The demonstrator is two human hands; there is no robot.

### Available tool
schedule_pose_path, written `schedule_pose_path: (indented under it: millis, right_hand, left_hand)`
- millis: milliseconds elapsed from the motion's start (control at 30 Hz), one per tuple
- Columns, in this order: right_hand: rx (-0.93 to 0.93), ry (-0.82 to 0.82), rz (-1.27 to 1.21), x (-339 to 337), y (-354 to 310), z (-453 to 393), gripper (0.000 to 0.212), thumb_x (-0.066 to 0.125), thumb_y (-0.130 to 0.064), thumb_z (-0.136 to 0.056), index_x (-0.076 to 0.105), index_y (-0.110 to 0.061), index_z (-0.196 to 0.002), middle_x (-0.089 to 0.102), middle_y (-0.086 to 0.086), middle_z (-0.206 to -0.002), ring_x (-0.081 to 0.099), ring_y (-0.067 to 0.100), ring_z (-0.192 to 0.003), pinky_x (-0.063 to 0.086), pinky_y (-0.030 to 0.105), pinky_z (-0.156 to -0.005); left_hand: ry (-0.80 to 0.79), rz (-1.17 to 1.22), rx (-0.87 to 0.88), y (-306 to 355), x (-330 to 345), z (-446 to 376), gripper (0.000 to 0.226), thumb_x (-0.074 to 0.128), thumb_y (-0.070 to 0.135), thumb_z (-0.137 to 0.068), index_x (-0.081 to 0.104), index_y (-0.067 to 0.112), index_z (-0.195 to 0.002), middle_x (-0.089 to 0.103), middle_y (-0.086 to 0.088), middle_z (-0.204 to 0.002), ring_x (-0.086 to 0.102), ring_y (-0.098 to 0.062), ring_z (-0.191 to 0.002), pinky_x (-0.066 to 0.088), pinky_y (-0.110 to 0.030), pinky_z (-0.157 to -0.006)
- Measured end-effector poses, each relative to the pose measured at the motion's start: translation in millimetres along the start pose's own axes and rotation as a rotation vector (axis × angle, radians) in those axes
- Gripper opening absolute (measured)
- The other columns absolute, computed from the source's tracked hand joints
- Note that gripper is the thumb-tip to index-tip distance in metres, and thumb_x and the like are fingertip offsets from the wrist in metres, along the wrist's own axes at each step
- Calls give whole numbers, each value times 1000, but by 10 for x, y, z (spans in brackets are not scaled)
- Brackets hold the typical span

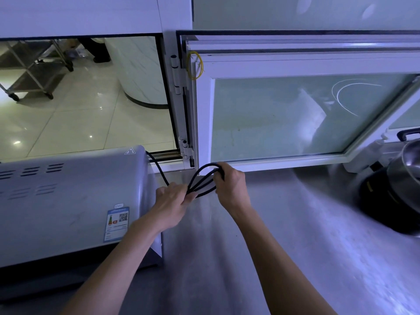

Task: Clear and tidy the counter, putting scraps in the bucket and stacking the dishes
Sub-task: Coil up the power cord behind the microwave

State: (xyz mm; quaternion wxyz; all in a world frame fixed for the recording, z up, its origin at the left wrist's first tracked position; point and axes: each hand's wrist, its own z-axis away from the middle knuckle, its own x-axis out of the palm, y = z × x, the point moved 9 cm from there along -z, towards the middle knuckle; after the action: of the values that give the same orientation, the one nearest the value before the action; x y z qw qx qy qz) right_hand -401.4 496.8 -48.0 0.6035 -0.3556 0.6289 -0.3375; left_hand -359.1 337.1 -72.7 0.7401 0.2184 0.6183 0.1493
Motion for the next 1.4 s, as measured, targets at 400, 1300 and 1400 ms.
schedule_pose_path:
  millis: [400,1300,1400]
  right_hand:
    - [47,-43,-129,-158,76,-36,24,48,-5,-93,63,-14,-109,68,13,-85,50,21,-64,46,36,-59]
    - [107,79,-281,-131,49,-117,18,60,-21,-91,75,-25,-82,62,3,-61,46,10,-53,39,24,-51]
    - [144,34,-309,-178,30,-116,16,64,-26,-91,76,-21,-82,65,-1,-60,47,12,-50,40,29,-52]
  left_hand:
    - [-95,-87,39,-74,4,-106,34,40,59,-98,41,33,-75,43,8,-81,31,5,-77,24,-35,-80]
    - [2,-257,115,-71,25,-12,30,25,42,-104,38,23,-86,42,7,-80,43,-18,-84,31,-40,-94]
    - [45,-260,103,-68,-17,-13,31,22,41,-104,45,23,-94,43,8,-80,45,-18,-85,33,-40,-93]
